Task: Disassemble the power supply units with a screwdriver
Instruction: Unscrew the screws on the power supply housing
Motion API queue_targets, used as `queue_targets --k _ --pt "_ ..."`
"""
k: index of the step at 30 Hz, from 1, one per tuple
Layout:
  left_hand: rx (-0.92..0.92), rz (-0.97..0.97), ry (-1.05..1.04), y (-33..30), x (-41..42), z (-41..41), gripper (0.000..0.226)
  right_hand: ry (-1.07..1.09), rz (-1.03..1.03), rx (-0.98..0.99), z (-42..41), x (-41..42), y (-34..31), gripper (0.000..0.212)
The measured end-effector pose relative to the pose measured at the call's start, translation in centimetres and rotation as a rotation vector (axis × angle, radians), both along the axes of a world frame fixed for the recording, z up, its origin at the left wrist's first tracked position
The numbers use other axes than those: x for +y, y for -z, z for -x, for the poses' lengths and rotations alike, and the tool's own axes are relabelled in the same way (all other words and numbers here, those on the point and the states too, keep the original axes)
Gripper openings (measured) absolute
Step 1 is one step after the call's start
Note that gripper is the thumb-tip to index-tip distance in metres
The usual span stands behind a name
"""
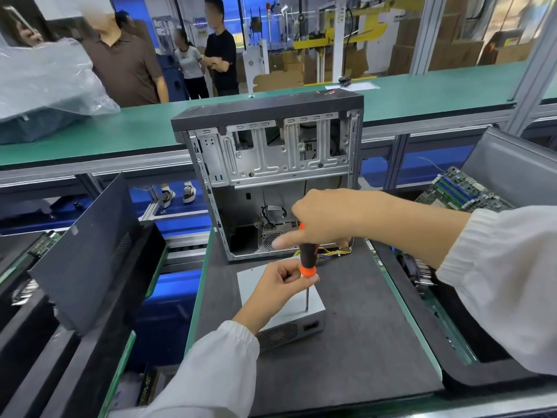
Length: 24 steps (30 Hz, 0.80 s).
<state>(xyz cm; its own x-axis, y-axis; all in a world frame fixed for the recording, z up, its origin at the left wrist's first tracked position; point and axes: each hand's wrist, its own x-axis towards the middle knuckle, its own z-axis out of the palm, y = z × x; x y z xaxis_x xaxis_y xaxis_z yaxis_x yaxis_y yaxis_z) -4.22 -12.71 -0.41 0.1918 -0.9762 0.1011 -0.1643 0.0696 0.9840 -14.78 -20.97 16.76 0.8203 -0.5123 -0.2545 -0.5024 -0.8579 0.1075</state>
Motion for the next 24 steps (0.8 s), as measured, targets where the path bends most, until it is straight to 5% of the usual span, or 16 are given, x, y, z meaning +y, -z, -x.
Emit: queue_targets --k 4,10,13,19,24 --pt "0.01 0.012 -0.002 -0.1 0.1 -0.1 0.018 -0.124 -0.104 0.091 -0.4 -0.6 -0.1 0.019" --pt "0.006 0.016 -0.011 0.0 0.1 0.0 0.023 0.01 -0.169 0.037 0.0 -0.7 -0.2 0.065" --pt "-0.01 0.017 0.006 0.2 -0.1 -0.1 0.036 0.058 -0.155 0.0 -0.2 -0.8 1.0 0.059" --pt "-0.073 -0.047 0.076 1.3 0.2 -1.3 0.011 0.021 -0.17 -0.056 -0.2 -1.3 1.7 0.038" --pt "-0.264 -0.177 0.142 2.7 1.3 -3.4 0.013 0.051 -0.181 -0.097 0.2 -1.5 0.7 0.034"
